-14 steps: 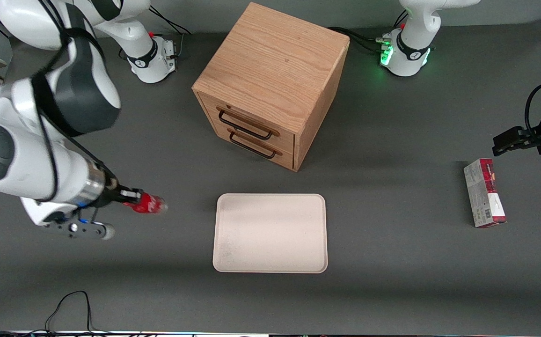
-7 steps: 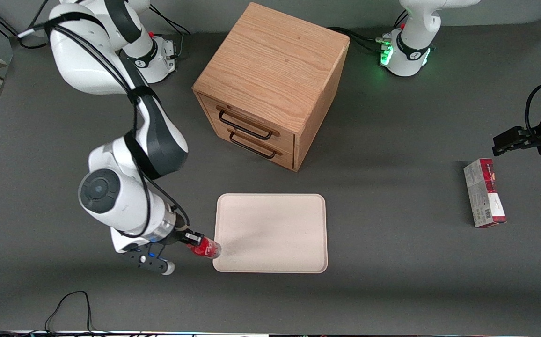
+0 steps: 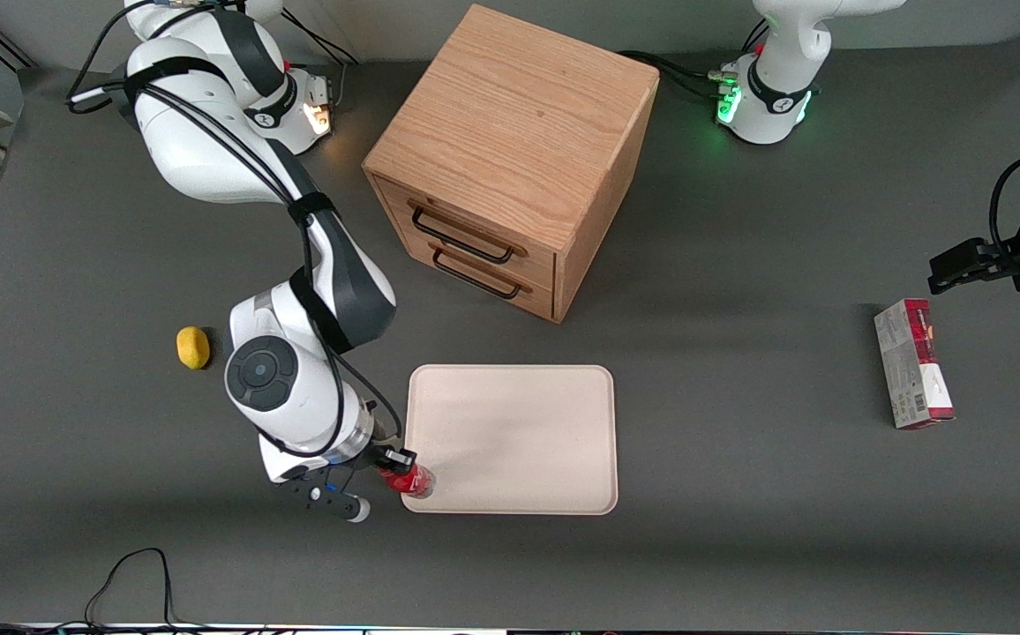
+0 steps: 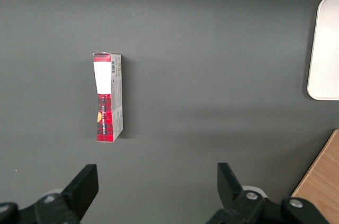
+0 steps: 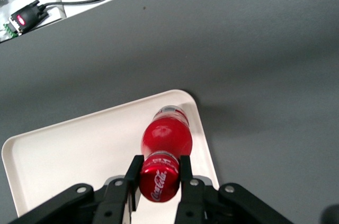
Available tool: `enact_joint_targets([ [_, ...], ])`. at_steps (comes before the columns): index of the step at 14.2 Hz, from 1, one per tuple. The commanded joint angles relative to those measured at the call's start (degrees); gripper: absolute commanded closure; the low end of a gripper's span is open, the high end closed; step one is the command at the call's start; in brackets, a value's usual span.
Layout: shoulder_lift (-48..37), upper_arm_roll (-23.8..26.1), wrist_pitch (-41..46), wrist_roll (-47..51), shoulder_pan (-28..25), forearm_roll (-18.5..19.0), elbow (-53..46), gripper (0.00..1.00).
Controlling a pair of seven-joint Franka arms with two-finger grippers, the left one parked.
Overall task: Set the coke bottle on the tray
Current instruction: 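Lower the bottle onto the tray corner and open the right gripper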
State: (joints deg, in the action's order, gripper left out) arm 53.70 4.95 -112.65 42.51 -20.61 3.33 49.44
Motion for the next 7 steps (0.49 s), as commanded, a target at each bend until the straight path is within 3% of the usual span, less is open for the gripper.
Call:
enact_joint_targets([
  [1, 1.14, -0.38, -0.03, 1.79, -1.01, 1.24, -1.98, 1.0],
  [7, 2.37, -0.38, -0.03, 1.79, -1.54, 2.38, -1.8, 1.0],
])
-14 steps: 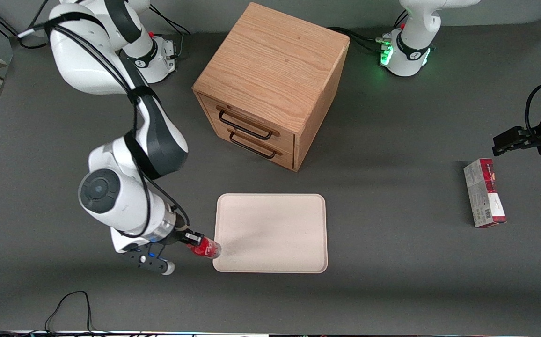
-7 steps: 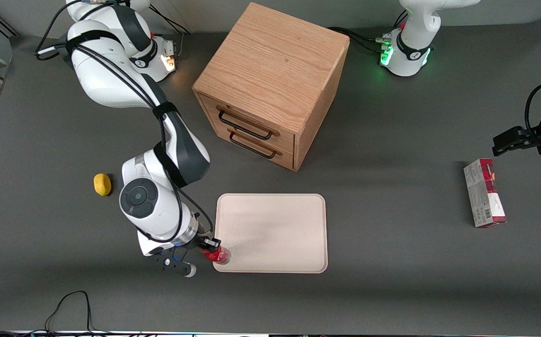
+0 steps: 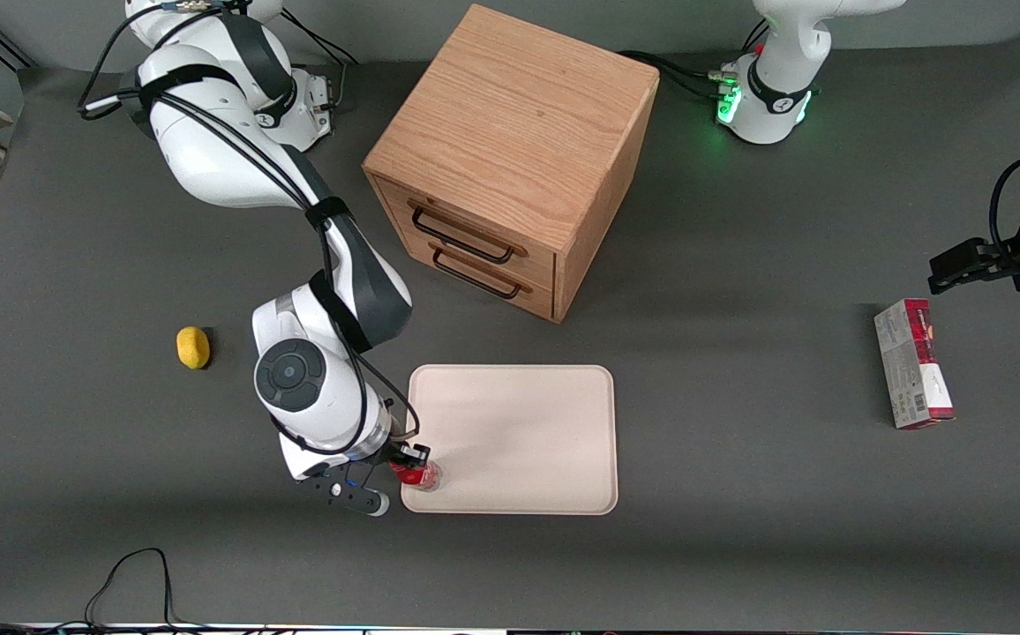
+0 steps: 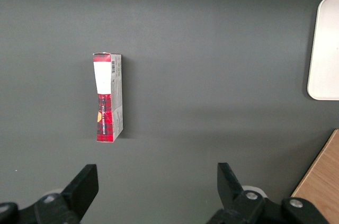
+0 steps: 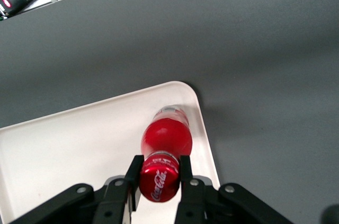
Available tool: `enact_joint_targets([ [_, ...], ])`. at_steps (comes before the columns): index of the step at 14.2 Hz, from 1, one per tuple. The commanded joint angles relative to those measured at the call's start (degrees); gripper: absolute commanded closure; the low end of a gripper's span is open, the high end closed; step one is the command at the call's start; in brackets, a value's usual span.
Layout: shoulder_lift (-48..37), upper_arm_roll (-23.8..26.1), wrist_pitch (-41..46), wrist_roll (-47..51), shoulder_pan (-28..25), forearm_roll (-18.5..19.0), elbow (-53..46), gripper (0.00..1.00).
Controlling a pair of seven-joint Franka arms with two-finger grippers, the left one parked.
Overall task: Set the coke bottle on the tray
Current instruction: 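Lower the bottle onto the tray corner and open the right gripper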
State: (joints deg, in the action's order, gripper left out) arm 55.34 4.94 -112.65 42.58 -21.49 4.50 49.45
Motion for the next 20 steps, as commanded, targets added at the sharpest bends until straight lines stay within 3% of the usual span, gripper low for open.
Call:
enact_joint_targets([
  [1, 0.73, -0.37, -0.03, 1.72, -0.66, 1.22, -1.81, 1.0],
  [3, 0.82, -0.29, -0.11, 1.72, -0.66, 1.22, -1.81, 1.0],
  [5, 1.0, -0.29, -0.12, 1.72, -0.66, 1.22, -1.81, 0.49],
  [6, 1.0, -0.29, -0.2, 1.72, -0.74, 1.3, -1.81, 0.0],
  [17, 0.47, -0.37, 0.93, 0.85, -1.45, 3.58, -1.72, 0.0],
  [20, -1.63, -0.29, 11.27, -8.61, -1.36, 4.47, -1.81, 0.0],
])
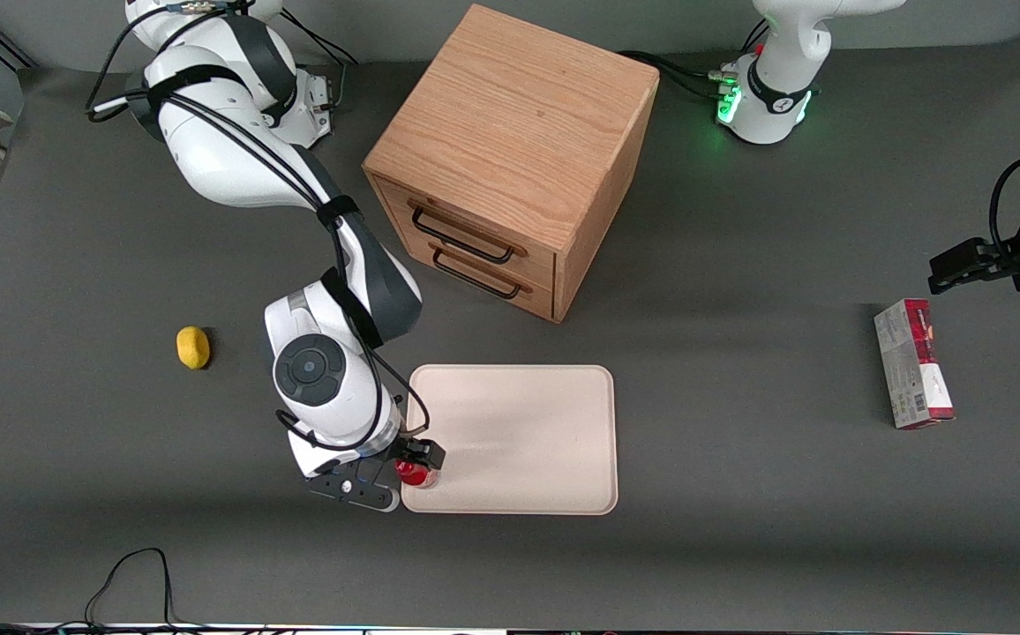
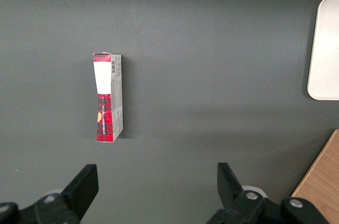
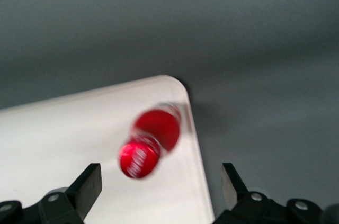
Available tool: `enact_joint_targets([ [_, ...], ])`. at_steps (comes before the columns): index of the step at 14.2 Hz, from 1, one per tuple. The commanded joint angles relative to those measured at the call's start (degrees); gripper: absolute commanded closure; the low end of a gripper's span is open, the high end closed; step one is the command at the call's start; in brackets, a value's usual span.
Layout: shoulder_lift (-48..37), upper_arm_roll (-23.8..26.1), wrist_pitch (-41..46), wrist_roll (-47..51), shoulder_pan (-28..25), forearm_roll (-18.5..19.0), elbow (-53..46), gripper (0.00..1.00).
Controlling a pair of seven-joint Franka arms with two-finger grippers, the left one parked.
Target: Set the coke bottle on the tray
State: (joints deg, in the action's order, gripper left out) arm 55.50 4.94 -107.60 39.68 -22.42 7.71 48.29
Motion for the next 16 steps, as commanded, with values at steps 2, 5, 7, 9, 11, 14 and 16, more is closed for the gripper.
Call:
enact_joint_targets([
  [2, -4.24, -0.37, 15.44, -15.63, -0.26, 1.26, -0.65, 0.0],
  [5, -8.55, -0.37, 23.99, -26.04, 1.85, 0.56, -0.39, 0.0],
  [7, -12.76, -0.37, 25.77, -28.67, 3.34, 0.47, 3.37, 0.0],
  [9, -19.16, -0.46, 25.33, -32.01, 7.63, -2.77, 10.39, 0.0],
  [11, -26.37, -0.46, 24.37, -37.1, 11.94, -3.05, 18.12, 0.0],
  [14, -36.39, -0.54, 21.3, -43.08, 17.48, -3.14, 29.89, 0.0],
  [16, -45.08, -0.72, 15.43, -44.6, 19.25, -3.22, 40.95, 0.0],
])
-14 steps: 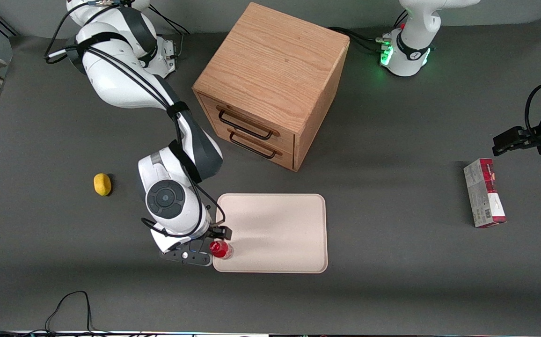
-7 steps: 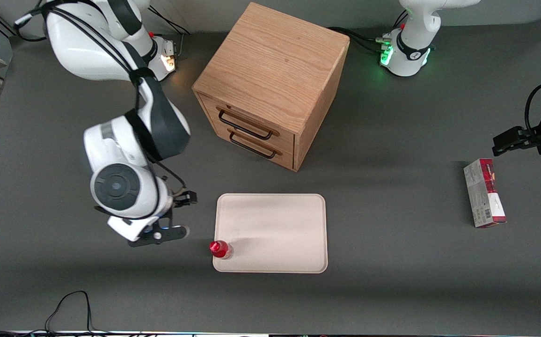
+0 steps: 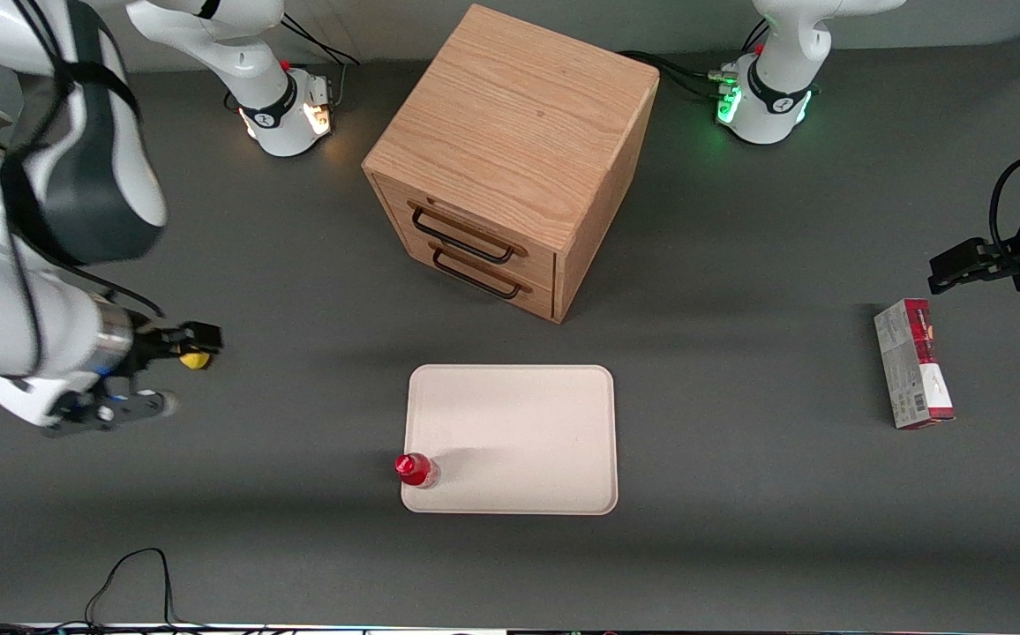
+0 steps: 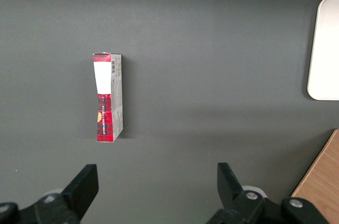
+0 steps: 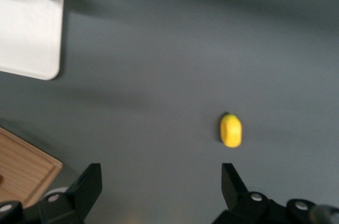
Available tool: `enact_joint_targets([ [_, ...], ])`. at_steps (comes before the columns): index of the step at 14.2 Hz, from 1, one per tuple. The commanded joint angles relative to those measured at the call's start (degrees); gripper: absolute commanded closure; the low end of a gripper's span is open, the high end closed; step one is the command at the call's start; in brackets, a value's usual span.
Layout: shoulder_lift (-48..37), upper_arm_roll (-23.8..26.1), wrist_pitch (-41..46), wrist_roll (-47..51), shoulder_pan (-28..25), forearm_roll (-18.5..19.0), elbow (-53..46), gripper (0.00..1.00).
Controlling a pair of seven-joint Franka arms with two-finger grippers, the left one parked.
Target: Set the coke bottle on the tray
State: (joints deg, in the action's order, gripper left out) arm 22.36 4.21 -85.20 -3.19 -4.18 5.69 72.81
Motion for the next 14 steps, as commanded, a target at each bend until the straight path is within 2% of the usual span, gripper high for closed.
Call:
enact_joint_targets([
  [1, -15.38, -0.86, -10.13, -1.65, 1.19, -2.16, 21.18, 0.0],
  [3, -18.92, -3.32, -11.65, -1.82, 1.02, -7.59, 24.39, 0.0],
  [4, -19.19, -3.59, -11.04, -2.17, 1.02, -8.23, 24.22, 0.0],
  [8, -23.14, -2.28, -6.83, -5.5, 4.53, -9.54, 24.66, 0.0],
  [10, -23.94, -3.07, -6.12, -6.56, 3.66, -10.43, 24.4, 0.0],
  [11, -23.94, -3.85, -6.12, -6.57, 1.74, -10.43, 24.22, 0.0],
  [13, -23.77, -9.2, -6.12, -6.57, -3.35, -10.26, 24.13, 0.0],
  [14, -23.76, -9.4, -6.12, -6.57, -3.37, -10.26, 24.13, 0.0],
])
